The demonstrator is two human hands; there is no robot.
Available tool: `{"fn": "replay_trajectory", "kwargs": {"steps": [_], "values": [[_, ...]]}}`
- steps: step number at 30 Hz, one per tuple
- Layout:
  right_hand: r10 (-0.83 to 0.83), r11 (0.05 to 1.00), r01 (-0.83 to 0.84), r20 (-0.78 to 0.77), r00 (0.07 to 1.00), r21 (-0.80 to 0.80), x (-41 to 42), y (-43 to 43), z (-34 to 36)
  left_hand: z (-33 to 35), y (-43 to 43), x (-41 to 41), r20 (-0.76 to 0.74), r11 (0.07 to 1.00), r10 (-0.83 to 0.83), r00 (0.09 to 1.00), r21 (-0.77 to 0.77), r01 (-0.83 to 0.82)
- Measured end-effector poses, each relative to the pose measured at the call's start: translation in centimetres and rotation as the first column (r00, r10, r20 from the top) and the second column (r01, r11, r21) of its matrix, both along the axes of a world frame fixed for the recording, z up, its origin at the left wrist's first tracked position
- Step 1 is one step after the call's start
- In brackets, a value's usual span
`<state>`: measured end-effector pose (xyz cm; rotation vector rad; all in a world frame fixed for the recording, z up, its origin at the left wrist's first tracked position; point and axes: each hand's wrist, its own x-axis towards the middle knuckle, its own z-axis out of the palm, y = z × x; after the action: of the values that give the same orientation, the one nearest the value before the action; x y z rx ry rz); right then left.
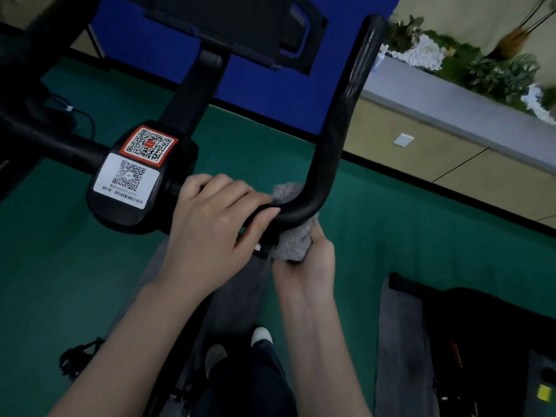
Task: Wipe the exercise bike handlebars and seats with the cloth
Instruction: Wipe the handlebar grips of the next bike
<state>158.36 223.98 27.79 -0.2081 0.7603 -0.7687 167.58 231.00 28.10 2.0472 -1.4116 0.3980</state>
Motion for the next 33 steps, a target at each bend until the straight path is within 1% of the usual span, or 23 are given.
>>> {"fn": "replay_trajectory", "kwargs": {"steps": [2,4,6,8,11,14,17,19,21,22,24,25,28,29,32,33], "values": [[0.077,0.995,-0.081,0.053,0.996,0.061,-0.2,-0.9,0.0,0.2,0.0,-0.1,-0.005,1.0,0.003,1.0,0.003,-0.003],[0.102,0.992,-0.106,0.064,0.993,0.072,-0.5,-1.0,-0.1,0.3,0.0,-0.3,-0.011,1.0,0.008,1.0,0.002,-0.008],[0.104,0.994,-0.106,0.051,0.993,0.041,-0.7,-0.8,-0.3,0.4,0.1,-0.3,-0.017,1.0,0.008,1.0,0.003,-0.008],[0.097,0.995,-0.098,-0.028,0.995,-0.028,-0.6,-1.2,0.0,0.5,0.1,-0.3,-0.014,1.0,0.011,1.0,0.011,-0.01],[-0.054,0.991,0.039,-0.118,0.992,-0.128,-0.3,-2.3,0.3,0.6,0.1,-0.4,-0.016,0.999,0.018,1.0,0.038,-0.017],[-0.193,0.943,0.113,-0.24,0.951,-0.312,-0.2,-1.7,0.0,0.8,-0.1,-0.7,-0.035,0.998,0.04,0.999,0.043,-0.039],[-0.364,0.848,0.157,-0.341,0.867,-0.506,-0.1,-0.7,-0.3,1.6,-1.0,-1.4,-0.055,0.997,0.073,0.996,0.041,-0.071],[-0.433,0.791,0.142,-0.382,0.816,-0.595,0.1,-1.7,-0.1,2.1,-2.0,-2.1,-0.069,0.996,0.082,0.994,0.049,-0.079],[-0.477,0.723,0.077,-0.416,0.774,-0.687,0.2,-3.2,0.2,2.3,-3.0,-2.9,-0.102,0.995,0.09,0.991,0.047,-0.085],[-0.498,0.674,0.026,-0.428,0.754,-0.738,0.0,-3.6,0.3,2.4,-3.4,-3.2,-0.116,0.995,0.097,0.989,0.046,-0.092],[-0.535,0.543,-0.098,-0.434,0.725,-0.834,-0.5,-3.4,0.4,2.2,-4.1,-3.8,-0.127,0.991,0.125,0.984,0.053,-0.119],[-0.544,0.474,-0.148,-0.421,0.726,-0.868,-0.8,-3.1,0.4,2.0,-4.3,-4.0,-0.124,0.988,0.147,0.981,0.055,-0.142],[-0.528,0.302,-0.263,-0.391,0.754,-0.916,-1.2,-4.5,0.4,1.5,-4.6,-4.2,-0.112,0.981,0.195,0.974,0.022,-0.193],[-0.514,0.265,-0.302,-0.399,0.759,-0.916,-0.9,-5.7,0.6,1.3,-4.7,-4.3,-0.114,0.979,0.201,0.973,0.004,-0.202],[-0.478,0.197,-0.404,-0.447,0.756,-0.893,0.1,-9.6,1.9,1.1,-5.0,-4.4,-0.122,0.974,0.214,0.969,-0.044,-0.22],[-0.471,0.153,-0.437,-0.454,0.756,-0.886,0.2,-10.4,2.3,1.1,-5.1,-4.4,-0.126,0.973,0.218,0.968,-0.053,-0.226]]}}
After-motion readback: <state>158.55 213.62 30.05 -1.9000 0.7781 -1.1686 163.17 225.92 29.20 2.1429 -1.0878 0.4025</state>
